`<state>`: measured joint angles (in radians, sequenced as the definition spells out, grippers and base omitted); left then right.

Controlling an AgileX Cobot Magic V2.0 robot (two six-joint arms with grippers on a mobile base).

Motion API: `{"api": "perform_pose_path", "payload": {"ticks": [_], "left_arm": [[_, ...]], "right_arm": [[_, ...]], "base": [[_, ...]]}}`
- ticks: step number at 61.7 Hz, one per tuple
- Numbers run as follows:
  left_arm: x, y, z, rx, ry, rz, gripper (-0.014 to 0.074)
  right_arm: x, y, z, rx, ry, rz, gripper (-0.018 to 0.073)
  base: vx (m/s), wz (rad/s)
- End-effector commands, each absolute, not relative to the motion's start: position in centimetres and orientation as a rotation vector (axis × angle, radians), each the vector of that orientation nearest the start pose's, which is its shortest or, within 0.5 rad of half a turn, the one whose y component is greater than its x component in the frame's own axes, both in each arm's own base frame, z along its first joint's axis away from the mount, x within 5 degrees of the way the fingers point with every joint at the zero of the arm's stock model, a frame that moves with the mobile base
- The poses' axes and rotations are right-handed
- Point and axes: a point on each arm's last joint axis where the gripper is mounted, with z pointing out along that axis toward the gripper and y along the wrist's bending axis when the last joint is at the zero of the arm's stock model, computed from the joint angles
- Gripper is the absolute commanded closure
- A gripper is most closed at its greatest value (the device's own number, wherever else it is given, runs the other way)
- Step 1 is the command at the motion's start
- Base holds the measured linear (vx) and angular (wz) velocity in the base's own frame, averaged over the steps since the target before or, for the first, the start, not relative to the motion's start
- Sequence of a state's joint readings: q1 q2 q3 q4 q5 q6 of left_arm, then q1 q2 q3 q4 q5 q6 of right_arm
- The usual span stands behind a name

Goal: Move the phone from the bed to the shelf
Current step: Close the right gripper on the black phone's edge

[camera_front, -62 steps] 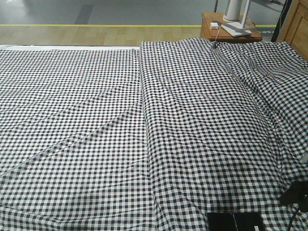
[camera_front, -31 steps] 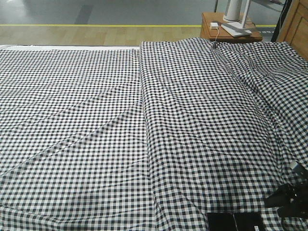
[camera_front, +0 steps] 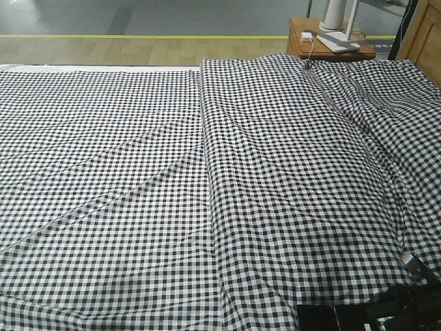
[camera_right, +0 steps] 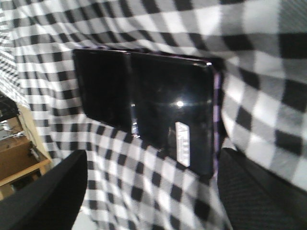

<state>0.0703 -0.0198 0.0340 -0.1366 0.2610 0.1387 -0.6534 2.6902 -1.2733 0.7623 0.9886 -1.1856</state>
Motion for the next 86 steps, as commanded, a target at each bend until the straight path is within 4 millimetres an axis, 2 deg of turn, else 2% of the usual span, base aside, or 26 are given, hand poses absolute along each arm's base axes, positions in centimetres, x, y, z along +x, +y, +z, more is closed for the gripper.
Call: {"api": "perform_pose_path", "payload": {"ticks": [1, 9, 24, 38, 48, 58, 69, 86], "left_arm": [[5.6, 0.1, 18.5, -0.041, 1.682, 0.02, 0.0596], [5.6, 0.1, 18.5, -0.041, 1.682, 0.02, 0.0596], [5.6, 0.1, 18.5, -0.041, 1.682, 0.02, 0.0596], [5.6, 0.1, 18.5, -0.041, 1.682, 0.02, 0.0596], [5.6, 0.1, 18.5, -0.041, 1.682, 0.02, 0.0596], [5.6, 0.1, 18.5, -0.041, 1.682, 0.02, 0.0596], [5.6, 0.1, 18.5, -0.041, 1.682, 0.02, 0.0596], [5.6, 0.1, 18.5, -0.041, 1.682, 0.02, 0.0596]], "right_arm": [[28.6, -15.3, -7.5, 0.158, 2.892, 1.265, 0.0034], [28.5, -15.2, -8.3, 0.158, 2.891, 1.253, 0.0034], [29.7, -14.4, -10.0, 0.247, 2.774, 1.439, 0.0034], [30.3, -11.9, -11.4, 0.203, 2.769, 1.551, 0.0034], [30.8, -10.1, -11.6, 0.12, 2.797, 1.568, 0.0034], [31.2, -9.3, -11.5, 0.078, 2.799, 1.588, 0.0062], [31.3, -9.4, -10.9, 0.057, 2.781, 1.626, 0.0169], [31.9, -10.0, -9.4, -0.039, 2.797, 1.572, 0.0502]], "base": [[0.0, 0.0], [0.0, 0.0], [0.0, 0.0], [0.0, 0.0], [0.0, 0.0], [0.0, 0.0], [0.0, 0.0], [0.0, 0.0]]}}
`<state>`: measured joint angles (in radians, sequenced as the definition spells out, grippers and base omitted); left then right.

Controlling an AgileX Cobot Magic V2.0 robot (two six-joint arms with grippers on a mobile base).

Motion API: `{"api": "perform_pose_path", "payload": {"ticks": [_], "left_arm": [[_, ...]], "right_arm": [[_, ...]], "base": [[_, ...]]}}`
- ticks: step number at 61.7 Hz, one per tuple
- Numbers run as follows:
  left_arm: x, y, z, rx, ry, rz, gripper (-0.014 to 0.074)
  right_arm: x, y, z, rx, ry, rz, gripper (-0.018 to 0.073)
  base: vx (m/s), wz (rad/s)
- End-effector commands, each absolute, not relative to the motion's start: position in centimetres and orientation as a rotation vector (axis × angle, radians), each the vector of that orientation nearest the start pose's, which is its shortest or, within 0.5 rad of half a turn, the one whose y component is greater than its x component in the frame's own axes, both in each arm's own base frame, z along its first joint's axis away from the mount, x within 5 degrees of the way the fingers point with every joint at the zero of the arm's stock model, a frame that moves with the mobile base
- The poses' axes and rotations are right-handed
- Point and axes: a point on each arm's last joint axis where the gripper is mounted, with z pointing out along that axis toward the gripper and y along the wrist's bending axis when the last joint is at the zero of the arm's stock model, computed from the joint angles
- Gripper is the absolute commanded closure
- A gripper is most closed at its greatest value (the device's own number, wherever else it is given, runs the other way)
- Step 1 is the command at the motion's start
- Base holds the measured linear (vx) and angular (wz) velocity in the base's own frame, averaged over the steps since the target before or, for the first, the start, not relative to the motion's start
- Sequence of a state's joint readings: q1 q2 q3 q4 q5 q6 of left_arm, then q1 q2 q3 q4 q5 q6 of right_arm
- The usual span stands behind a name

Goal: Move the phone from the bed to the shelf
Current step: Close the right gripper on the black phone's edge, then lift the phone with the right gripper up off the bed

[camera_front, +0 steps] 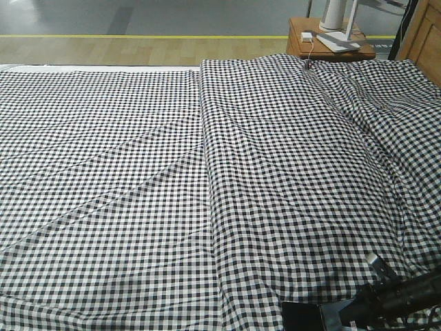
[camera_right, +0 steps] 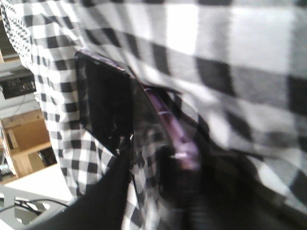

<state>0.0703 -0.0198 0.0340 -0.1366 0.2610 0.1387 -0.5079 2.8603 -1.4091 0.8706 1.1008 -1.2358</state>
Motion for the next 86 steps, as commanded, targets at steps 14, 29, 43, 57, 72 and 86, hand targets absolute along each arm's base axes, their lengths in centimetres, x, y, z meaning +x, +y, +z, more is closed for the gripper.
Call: {"api": "perform_pose_path", "payload": {"ticks": [14, 29, 43, 57, 72, 86], "left_arm": [[5.6, 0.1, 18.5, -0.041, 1.682, 0.02, 0.0596], [5.6, 0.1, 18.5, -0.041, 1.682, 0.02, 0.0596], [5.6, 0.1, 18.5, -0.041, 1.682, 0.02, 0.0596], [5.6, 0.1, 18.5, -0.041, 1.682, 0.02, 0.0596], [5.6, 0.1, 18.5, -0.041, 1.682, 0.02, 0.0596], [5.6, 0.1, 18.5, -0.041, 1.682, 0.02, 0.0596]], "right_arm": [[32.9, -10.5, -6.8, -0.104, 2.769, 1.548, 0.0571], [34.3, -11.0, -3.1, -0.079, 2.725, 1.546, 0.0568], [36.1, -11.8, 2.2, -0.053, 2.693, 1.425, 0.0568], [37.2, -12.3, 9.9, -0.176, 2.612, 1.232, 0.0568], [37.6, -11.9, 17.8, -0.227, 2.431, 1.096, 0.0564], [37.6, -10.2, 22.3, -0.298, 2.322, 1.046, 0.0562]], "base": [[0.0, 0.0], [0.0, 0.0], [0.0, 0.0], [0.0, 0.0], [0.0, 0.0], [0.0, 0.0]]}}
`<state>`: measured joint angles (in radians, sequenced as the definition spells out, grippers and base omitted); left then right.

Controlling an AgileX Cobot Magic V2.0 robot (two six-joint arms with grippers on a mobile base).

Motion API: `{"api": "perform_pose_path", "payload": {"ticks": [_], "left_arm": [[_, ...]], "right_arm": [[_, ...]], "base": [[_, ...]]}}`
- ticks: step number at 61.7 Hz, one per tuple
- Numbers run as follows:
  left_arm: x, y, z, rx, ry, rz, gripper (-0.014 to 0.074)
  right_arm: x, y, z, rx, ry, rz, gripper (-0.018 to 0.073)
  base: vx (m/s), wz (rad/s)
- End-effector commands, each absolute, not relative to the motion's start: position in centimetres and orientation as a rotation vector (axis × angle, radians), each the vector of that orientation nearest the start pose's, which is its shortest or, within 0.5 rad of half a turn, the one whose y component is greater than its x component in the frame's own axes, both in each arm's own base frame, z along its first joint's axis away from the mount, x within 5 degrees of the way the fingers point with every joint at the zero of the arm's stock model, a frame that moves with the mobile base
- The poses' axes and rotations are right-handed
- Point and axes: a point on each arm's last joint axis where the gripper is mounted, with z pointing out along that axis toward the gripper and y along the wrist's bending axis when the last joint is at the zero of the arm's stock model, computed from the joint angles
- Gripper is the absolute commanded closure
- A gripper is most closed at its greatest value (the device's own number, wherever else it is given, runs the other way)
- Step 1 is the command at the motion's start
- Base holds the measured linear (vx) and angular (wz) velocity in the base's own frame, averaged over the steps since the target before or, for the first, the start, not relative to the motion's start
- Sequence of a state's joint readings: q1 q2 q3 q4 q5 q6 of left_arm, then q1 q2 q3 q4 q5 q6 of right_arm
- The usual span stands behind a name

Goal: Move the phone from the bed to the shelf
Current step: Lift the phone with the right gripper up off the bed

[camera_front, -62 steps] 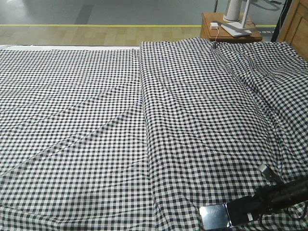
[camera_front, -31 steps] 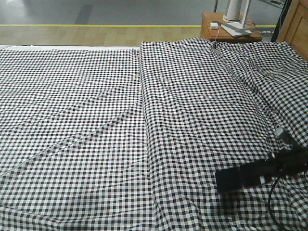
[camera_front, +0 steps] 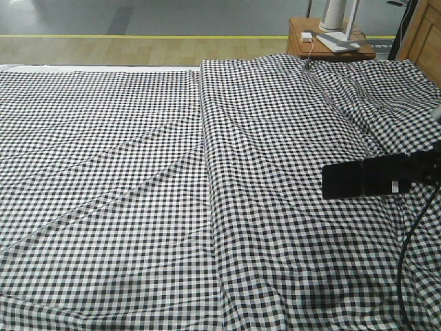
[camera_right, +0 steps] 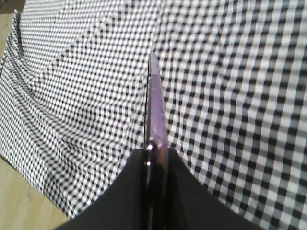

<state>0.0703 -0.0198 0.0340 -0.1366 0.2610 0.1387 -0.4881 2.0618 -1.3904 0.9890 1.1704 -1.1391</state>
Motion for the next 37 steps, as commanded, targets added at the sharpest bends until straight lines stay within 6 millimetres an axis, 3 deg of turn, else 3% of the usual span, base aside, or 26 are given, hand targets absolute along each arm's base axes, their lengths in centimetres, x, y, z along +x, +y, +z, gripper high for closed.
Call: {"api": "perform_pose_path", "payload": {"ticks": [1, 14, 25, 37], "left_arm": [[5.6, 0.1, 18.5, -0.041, 1.682, 0.02, 0.0596], [5.6, 0.1, 18.5, -0.042, 1.682, 0.02, 0.0596], [5.6, 0.1, 18.5, -0.042, 1.682, 0.02, 0.0596], [5.6, 0.1, 18.5, -0.042, 1.682, 0.02, 0.0596]], "right_arm": [[37.6, -9.8, 22.5, -0.312, 2.319, 1.045, 0.0562], [38.0, -3.6, 24.7, -0.547, 2.301, 1.059, 0.0561], [37.1, 1.4, 27.0, -0.755, 2.259, 1.051, 0.0561], [35.2, 4.5, 29.8, -0.883, 2.167, 1.039, 0.0561]], "base": [[0.0, 0.0], [0.0, 0.0], [0.0, 0.0], [0.0, 0.0]]}}
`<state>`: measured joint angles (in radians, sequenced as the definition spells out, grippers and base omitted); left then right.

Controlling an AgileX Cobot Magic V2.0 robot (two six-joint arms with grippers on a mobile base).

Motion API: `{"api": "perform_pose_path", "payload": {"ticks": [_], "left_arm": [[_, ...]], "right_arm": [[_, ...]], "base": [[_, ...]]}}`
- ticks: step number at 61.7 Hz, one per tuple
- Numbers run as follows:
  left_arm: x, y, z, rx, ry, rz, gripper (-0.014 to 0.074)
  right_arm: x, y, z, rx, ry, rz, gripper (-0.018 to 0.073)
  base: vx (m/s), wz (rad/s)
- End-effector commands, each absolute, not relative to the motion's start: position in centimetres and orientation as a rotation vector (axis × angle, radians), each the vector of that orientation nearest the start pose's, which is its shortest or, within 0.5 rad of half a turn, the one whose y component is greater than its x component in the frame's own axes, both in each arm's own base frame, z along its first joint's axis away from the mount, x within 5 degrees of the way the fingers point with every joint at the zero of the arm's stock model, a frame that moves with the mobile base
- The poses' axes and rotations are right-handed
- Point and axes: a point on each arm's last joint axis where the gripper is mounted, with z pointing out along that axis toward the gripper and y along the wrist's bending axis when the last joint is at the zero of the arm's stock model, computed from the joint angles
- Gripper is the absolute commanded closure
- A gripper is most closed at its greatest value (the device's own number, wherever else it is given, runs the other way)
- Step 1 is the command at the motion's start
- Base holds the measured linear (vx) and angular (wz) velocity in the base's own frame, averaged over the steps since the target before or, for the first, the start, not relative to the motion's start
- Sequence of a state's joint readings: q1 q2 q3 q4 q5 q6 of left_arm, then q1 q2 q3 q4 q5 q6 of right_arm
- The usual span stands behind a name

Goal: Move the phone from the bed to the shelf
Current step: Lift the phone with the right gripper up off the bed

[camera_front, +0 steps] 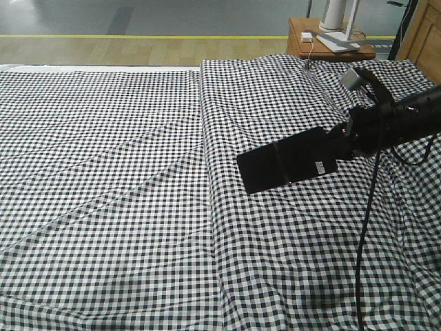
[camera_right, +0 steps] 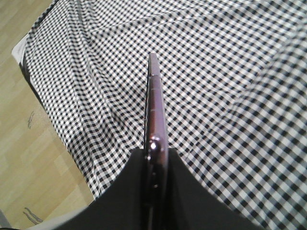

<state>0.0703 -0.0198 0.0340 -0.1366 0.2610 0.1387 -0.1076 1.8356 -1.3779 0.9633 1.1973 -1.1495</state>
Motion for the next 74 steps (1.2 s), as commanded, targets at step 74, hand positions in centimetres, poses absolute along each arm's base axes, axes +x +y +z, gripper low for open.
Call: {"api": "perform_pose_path", "payload": {"ticks": [74], "left_arm": [[5.6, 0.1, 18.5, -0.042, 1.682, 0.02, 0.0596]], "right_arm": [[20.2, 10.6, 36.7, -1.093, 1.852, 1.121, 0.0561]], "base": [[0.0, 0.0]]}}
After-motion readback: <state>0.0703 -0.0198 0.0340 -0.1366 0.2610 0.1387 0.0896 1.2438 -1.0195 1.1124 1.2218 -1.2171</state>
